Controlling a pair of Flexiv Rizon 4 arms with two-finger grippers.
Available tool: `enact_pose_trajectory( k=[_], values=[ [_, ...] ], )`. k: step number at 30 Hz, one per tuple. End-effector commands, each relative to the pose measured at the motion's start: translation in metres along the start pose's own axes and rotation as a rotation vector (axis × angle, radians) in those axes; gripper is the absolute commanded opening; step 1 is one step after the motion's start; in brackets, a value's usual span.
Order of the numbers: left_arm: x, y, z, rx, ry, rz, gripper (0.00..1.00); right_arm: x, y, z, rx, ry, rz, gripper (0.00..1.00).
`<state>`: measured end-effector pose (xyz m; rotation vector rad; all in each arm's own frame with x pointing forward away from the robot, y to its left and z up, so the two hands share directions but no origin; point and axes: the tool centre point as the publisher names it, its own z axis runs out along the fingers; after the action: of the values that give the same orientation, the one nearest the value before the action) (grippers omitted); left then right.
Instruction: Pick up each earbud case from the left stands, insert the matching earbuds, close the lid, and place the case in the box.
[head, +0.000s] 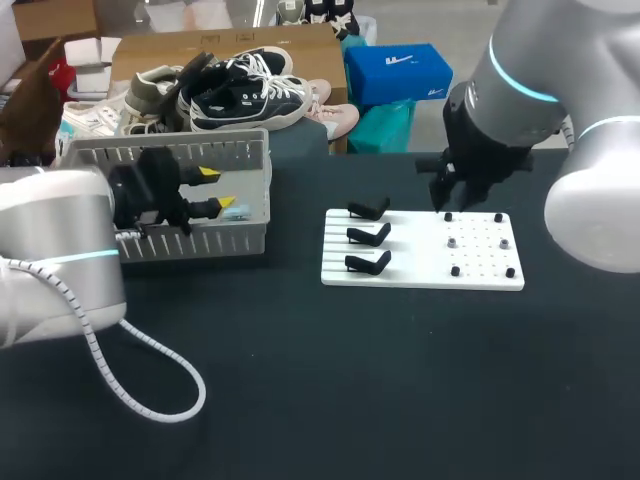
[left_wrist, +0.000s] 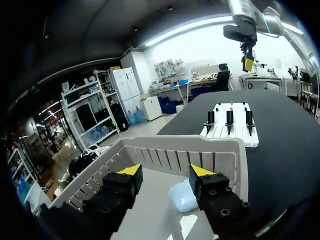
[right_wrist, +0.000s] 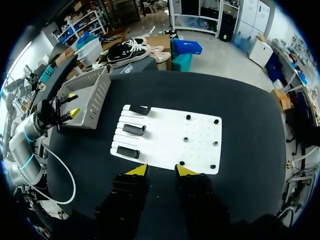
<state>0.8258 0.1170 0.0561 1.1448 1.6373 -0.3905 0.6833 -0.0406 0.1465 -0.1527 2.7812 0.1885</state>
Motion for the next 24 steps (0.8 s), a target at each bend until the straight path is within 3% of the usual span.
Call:
enact_pose_trajectory(
  k=[1,10,19,20,21,22,24],
  values=[
    [-0.011,-0.003,-0.011,0.010,-0.006,0.002,1.00,0.000,-0.001,0.000,-0.009,-0.008,-0.001,0.31],
    [-0.058,-0.020,-0.031,0.041,-0.124,0.016,1.00,-0.011,-0.011,-0.017,-0.055,-0.081,-0.016,0.36],
    [-0.107,-0.055,-0.043,0.126,-0.207,0.023,1.00,-0.008,-0.031,-0.032,-0.212,-0.193,0.008,0.47],
    [-0.111,-0.059,-0.044,0.127,-0.213,0.022,1.00,-0.006,-0.032,-0.033,-0.215,-0.202,0.022,0.53],
    [-0.113,-0.061,-0.045,0.129,-0.219,0.017,1.00,-0.006,-0.032,-0.033,-0.215,-0.202,0.022,0.82],
    [-0.116,-0.065,-0.046,0.128,-0.239,0.002,1.00,-0.006,-0.032,-0.033,-0.215,-0.202,0.022,1.00],
    [-0.118,-0.068,-0.047,0.133,-0.258,-0.014,1.00,-0.006,-0.032,-0.033,-0.215,-0.202,0.022,1.00]
  ],
)
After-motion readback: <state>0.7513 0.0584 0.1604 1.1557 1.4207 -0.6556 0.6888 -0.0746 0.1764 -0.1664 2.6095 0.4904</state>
